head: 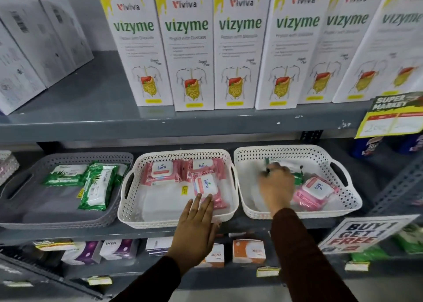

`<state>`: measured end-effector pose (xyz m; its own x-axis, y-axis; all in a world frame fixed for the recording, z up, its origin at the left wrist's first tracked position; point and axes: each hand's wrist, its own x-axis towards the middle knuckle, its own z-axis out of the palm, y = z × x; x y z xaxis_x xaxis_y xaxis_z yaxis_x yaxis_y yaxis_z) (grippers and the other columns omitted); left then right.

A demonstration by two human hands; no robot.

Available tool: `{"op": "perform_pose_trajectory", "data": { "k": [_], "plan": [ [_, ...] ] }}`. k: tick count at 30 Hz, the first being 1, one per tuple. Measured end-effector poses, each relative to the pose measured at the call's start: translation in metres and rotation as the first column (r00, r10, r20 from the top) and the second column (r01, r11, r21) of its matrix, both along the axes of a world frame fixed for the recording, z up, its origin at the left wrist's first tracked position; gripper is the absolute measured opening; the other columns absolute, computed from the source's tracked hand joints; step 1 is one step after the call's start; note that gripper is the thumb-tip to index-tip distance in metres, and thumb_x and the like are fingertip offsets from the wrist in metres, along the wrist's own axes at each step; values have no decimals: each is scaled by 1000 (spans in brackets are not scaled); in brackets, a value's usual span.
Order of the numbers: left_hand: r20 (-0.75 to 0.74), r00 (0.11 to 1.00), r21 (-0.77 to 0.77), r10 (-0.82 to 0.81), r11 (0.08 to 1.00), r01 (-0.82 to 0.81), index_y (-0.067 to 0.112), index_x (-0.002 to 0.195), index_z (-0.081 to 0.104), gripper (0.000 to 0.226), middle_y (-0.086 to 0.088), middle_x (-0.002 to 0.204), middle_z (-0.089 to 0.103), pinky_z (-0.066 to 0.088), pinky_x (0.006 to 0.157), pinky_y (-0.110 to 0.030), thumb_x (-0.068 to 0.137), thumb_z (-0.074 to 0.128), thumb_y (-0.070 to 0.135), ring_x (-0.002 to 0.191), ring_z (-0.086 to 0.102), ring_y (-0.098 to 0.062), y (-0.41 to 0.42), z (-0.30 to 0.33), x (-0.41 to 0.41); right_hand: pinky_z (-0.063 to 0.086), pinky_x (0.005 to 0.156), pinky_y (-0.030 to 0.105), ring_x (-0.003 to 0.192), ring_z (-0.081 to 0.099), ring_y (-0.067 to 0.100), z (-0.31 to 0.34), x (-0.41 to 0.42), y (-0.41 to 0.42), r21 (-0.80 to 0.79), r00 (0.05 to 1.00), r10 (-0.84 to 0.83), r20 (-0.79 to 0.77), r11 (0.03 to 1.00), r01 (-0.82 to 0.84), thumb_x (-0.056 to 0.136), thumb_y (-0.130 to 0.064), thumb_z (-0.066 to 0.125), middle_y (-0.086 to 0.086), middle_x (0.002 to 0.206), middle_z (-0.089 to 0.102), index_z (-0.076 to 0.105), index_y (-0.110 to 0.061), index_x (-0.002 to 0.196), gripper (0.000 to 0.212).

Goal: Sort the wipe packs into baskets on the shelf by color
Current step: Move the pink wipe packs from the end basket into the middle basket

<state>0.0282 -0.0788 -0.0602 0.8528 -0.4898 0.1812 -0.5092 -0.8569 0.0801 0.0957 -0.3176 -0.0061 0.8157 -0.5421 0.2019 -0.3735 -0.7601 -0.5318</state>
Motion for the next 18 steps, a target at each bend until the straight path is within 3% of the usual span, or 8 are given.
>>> {"op": "perform_pose_trajectory", "data": {
  "k": [3,5,8,10,14,16,18],
  "plan": [
    [-5,998,-11,-63,998,63,9,149,31,60,-8,156,28,11,115,-44,102,20,45,146,19,-28,-17,2,3,49,95,46,117,52,41,0,-3,-58,-25,877,-258,-406,962,271,78,-33,55,24,133,52,54,-8,126,54],
    [-3,994,-29,-110,994,110,12,150,30,60,-7,157,27,9,115,-43,103,17,47,146,16,-25,-25,3,5,42,100,53,126,43,48,0,-5,-77,77,830,-287,-478,928,366,74,-31,57,30,149,34,45,-10,136,67],
    [18,986,-58,-165,985,165,15,151,26,58,-2,159,20,4,117,-39,103,17,47,147,9,-20,-27,6,5,35,103,55,133,34,49,-1,-4,-82,175,824,-318,-469,881,440,90,-20,52,34,158,11,32,-14,146,59],
    [21,988,-70,-155,985,156,15,151,27,58,-1,158,21,2,117,-36,103,17,47,147,11,-20,-19,7,3,37,101,54,128,37,48,-3,-3,-81,185,838,-349,-420,871,455,93,-17,48,35,153,19,36,-16,142,50],
    [12,998,-82,-58,995,59,13,150,29,56,-3,157,28,10,116,-40,102,24,41,147,12,-22,18,5,1,44,94,54,116,45,49,0,3,-65,167,902,-360,-236,900,403,87,-15,62,31,146,30,51,-25,123,38],
    [2,1000,-86,18,996,-18,12,150,30,57,-4,157,28,12,115,-42,101,25,40,147,11,-23,44,2,1,47,92,52,114,49,49,4,7,-38,132,973,-227,-41,964,231,87,-15,64,30,145,34,56,-28,120,36],
    [-9,996,-111,93,989,-93,10,149,31,57,-5,157,28,11,116,-41,100,26,40,148,10,-23,69,1,0,54,88,51,107,56,45,9,9,1,115,984,37,174,992,-57,85,-11,66,26,139,41,60,-32,117,39]
  ]
}}
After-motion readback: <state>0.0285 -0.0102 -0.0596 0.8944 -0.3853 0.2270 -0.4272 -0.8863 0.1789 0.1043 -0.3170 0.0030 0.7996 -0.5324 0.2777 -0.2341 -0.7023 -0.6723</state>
